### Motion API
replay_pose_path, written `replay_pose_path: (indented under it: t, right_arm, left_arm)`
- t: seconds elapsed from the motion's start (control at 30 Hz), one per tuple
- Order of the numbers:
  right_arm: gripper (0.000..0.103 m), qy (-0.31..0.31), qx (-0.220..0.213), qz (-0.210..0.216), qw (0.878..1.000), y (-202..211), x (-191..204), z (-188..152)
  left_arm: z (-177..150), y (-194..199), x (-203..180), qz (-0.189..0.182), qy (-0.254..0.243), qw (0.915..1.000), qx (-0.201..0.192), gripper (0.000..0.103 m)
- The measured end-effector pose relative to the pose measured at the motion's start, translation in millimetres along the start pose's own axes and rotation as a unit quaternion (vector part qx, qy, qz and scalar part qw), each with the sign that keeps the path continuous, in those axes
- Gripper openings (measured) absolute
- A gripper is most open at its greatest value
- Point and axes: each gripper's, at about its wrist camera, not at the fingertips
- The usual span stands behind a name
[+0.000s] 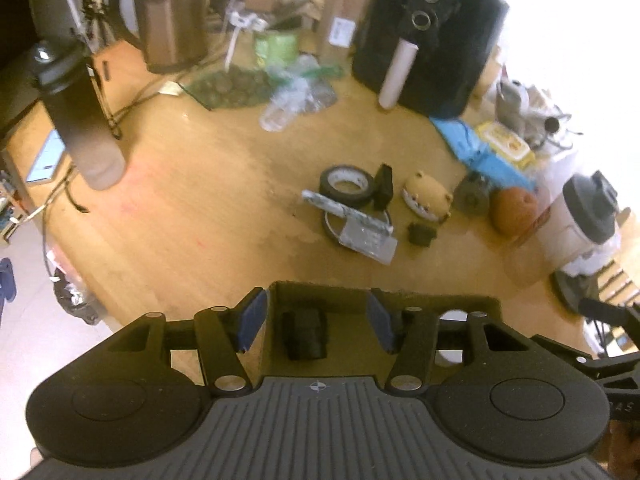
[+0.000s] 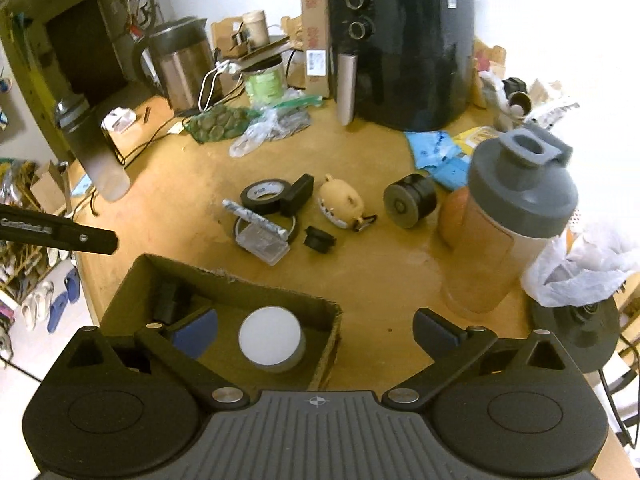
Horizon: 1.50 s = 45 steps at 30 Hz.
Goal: Organize rigid objects
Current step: 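Lower the jar and block into the box and open both grippers, then grasp the small black plastic piece with the right gripper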
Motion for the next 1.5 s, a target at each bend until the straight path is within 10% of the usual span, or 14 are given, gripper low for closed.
replay_pose_path:
  t: [1.5]
  right_arm:
    - [0.103,-0.003,-0.01,-0.042,0.999,-55,16,72]
  left_arm:
    - [40,-14,18,-0.066,-0.085,0.9936,-0.035,0.054]
Point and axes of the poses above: each gripper's, at about its wrist camera, not at the fingertips, and y roughly against the way its jaws point, x to its left, z to its top, and after that the axes turned 8 degrees about z, right-handed
